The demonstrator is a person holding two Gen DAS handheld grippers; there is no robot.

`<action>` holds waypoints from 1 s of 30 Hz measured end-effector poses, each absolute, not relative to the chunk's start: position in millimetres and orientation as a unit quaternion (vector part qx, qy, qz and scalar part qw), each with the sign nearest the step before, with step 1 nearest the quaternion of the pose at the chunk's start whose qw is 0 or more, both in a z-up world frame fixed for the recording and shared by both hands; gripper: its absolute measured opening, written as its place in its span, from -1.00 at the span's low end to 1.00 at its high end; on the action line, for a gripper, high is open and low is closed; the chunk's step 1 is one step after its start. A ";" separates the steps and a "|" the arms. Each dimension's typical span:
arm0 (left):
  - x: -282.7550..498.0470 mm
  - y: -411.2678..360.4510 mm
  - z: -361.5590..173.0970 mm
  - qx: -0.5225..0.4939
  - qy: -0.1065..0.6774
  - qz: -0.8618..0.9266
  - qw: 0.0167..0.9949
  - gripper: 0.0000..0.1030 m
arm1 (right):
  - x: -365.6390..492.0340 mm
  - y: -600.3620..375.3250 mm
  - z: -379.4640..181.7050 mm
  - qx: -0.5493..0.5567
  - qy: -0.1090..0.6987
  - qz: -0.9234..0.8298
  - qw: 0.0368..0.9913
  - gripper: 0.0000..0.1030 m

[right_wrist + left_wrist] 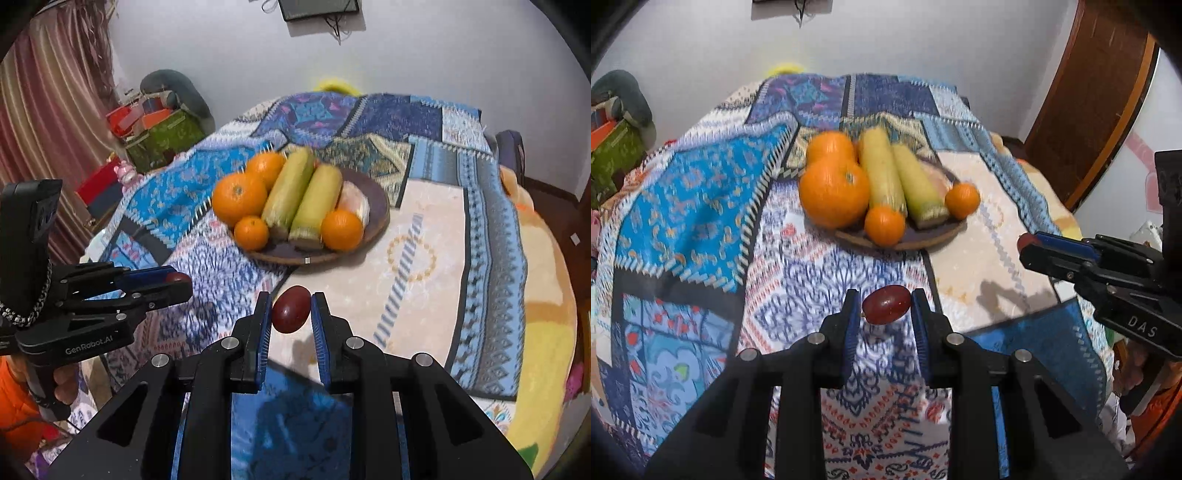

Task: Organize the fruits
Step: 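Carry both red dates onto the plate and open both grippers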

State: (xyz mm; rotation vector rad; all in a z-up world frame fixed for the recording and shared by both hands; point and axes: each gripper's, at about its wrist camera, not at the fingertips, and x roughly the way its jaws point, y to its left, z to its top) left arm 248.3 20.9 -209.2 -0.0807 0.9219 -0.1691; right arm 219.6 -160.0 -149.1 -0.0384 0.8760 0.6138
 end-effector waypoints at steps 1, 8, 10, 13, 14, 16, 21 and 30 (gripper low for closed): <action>250.2 20.5 -206.2 -0.038 0.440 -0.081 0.893 -0.46 | 221.3 -159.3 -146.6 -0.019 0.414 0.294 0.861 -0.62; 271.4 20.9 -185.6 -0.042 0.411 -0.087 0.907 -0.46 | 237.1 -153.7 -133.0 -0.027 0.390 0.297 0.871 -0.62; 277.7 21.4 -182.1 -0.042 0.405 -0.086 0.909 -0.46 | 241.8 -153.0 -130.2 -0.029 0.385 0.296 0.874 -0.62; 286.8 21.4 -178.5 -0.042 0.399 -0.086 0.912 -0.46 | 251.3 -151.6 -125.8 -0.028 0.376 0.297 0.877 -0.62; 289.7 20.9 -177.8 -0.043 0.397 -0.086 0.913 -0.46 | 254.5 -150.7 -124.6 -0.028 0.373 0.297 0.879 -0.62; 296.6 20.7 -177.2 -0.043 0.394 -0.086 0.914 -0.46 | 260.3 -148.8 -123.0 -0.031 0.368 0.297 0.880 -0.62; 312.0 20.4 -181.9 -0.046 0.391 -0.085 0.915 -0.46 | 277.2 -143.2 -125.1 -0.045 0.363 0.292 0.884 -0.62; 341.0 12.7 -200.5 -0.040 0.404 -0.086 0.910 -0.46 | 311.1 -132.1 -149.4 -0.048 0.387 0.292 0.873 -0.61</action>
